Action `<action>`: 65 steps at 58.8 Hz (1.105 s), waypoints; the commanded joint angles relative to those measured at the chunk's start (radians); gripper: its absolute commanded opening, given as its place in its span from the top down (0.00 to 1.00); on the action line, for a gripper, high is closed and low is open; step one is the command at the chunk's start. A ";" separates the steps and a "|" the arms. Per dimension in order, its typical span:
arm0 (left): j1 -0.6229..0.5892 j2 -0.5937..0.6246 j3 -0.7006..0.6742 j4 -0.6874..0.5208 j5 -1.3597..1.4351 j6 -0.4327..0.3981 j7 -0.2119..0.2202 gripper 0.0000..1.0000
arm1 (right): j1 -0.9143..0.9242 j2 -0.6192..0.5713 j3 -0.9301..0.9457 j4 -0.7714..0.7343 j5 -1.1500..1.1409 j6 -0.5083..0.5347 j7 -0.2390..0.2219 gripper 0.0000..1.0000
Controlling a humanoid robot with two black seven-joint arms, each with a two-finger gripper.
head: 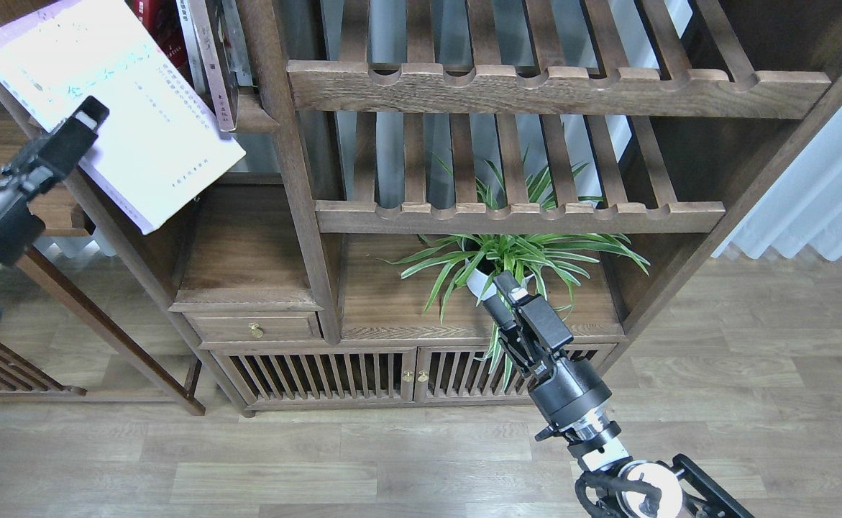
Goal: Organize books on shelf
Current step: 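Insert the white book upright into the upper shelf beside the red book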
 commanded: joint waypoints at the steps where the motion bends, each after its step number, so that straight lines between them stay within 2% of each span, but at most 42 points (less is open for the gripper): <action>1: -0.070 0.028 0.036 0.002 0.000 0.000 0.002 0.99 | 0.002 0.002 -0.001 0.002 0.000 0.000 0.000 0.17; 23: -0.253 0.139 0.059 0.002 0.003 0.000 0.054 1.00 | 0.002 0.003 0.001 0.002 0.000 0.000 -0.001 0.17; 37: -0.325 0.154 0.074 0.003 0.003 0.000 0.056 1.00 | 0.014 0.008 -0.001 0.002 0.000 0.000 -0.001 0.17; 47: -0.347 0.180 0.077 0.003 0.005 0.000 0.073 1.00 | 0.018 0.008 -0.001 0.002 0.000 0.000 -0.001 0.17; 65: -0.345 0.347 0.057 0.009 -0.015 0.000 0.066 1.00 | 0.035 0.008 0.001 0.002 0.000 0.000 -0.001 0.17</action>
